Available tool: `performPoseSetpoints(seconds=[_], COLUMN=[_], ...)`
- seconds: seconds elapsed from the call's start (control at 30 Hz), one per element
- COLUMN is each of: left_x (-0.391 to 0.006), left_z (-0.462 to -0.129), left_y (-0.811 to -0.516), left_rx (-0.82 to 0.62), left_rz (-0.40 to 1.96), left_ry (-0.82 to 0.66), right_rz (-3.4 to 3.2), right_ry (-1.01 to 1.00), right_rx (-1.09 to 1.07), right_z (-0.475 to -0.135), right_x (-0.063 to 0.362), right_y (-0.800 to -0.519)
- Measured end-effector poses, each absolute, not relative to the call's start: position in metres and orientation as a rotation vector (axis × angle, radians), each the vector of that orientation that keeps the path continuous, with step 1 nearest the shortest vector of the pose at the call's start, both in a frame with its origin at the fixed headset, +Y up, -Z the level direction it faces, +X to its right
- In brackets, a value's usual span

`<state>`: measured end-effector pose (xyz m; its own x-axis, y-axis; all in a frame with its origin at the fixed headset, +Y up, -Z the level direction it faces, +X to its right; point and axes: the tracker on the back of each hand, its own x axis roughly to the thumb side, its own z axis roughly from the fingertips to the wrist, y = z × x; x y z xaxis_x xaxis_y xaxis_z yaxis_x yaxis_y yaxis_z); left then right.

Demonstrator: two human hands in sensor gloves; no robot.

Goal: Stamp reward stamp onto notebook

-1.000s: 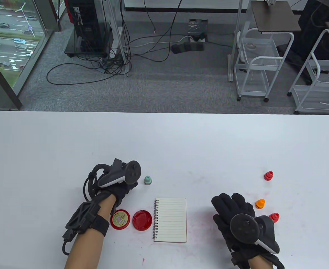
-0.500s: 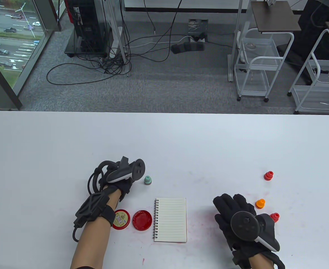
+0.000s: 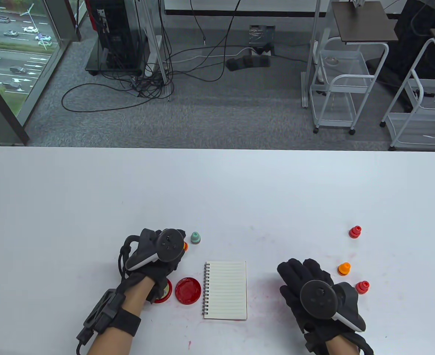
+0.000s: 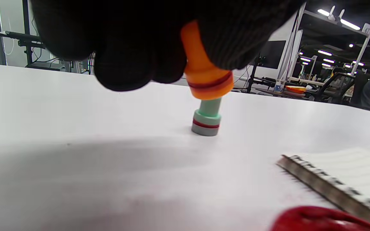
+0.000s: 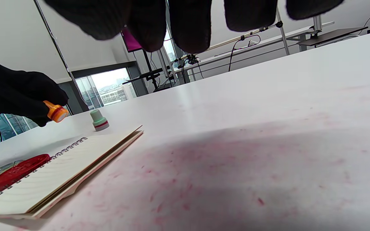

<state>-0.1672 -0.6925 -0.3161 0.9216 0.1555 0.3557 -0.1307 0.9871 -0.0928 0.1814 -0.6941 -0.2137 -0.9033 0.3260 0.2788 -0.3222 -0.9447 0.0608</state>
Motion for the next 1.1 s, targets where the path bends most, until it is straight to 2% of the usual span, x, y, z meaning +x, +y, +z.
performPoseSetpoints(seconds=[0.23,0.43,0.7,1.1], left_x=[-0.165,-0.142,-0.113,-0.099], left_z=[-0.272,-0.246,-0.231,-0.220], left_y=[-0.671,-0.669,-0.690,-0.694], left_rx=[0.011,-0.001,-0.027,-0.034], left_rz=[0.323,0.483,0.642,0.810], left_ry=[-0.356,-0.450,-0.536,-0.642], right_rz=[2.751,2.660,2.373,2.026], right_ry=[0.049,0.002,-0.014,0.075], right_rx=[0.473,0.546,0.542,0.496], right_z=[-0.209,-0.204,-0.202,-0.204], right_x=[0.170,0.155,0.145,0.129], right_y=[-0.701,-0.701,-0.701,-0.714])
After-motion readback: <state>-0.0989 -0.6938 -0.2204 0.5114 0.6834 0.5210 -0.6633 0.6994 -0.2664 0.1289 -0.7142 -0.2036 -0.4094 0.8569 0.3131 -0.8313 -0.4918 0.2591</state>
